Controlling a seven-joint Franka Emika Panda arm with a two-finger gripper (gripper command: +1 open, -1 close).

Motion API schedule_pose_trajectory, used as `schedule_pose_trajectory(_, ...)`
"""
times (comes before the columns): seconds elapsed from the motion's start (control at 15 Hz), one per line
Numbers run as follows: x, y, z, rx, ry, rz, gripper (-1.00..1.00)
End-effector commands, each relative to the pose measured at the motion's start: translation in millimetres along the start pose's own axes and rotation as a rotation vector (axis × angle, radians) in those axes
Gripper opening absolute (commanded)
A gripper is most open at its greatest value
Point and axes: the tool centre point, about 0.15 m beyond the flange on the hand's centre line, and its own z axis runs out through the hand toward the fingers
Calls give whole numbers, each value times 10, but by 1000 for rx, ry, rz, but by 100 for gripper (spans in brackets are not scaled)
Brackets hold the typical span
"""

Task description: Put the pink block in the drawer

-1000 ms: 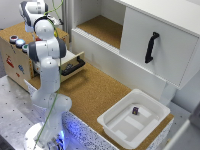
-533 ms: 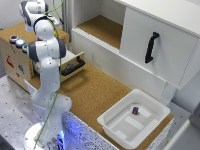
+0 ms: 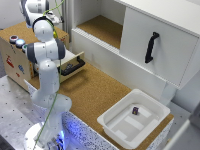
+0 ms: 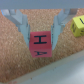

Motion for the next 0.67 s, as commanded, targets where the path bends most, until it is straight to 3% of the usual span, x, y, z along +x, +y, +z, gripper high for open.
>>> schedule_pose_trajectory(0.0,-925,105,315,-116,172,-95,-100)
schedule_pose_trajectory(0.13,-1146,104,454,-166,185,-135,-100)
schedule_pose_trajectory(0.4,-1412,248,746,-163,211,-170,-100)
schedule_pose_trajectory(0.6,-1323,357,1020,-168,204,-198,-100)
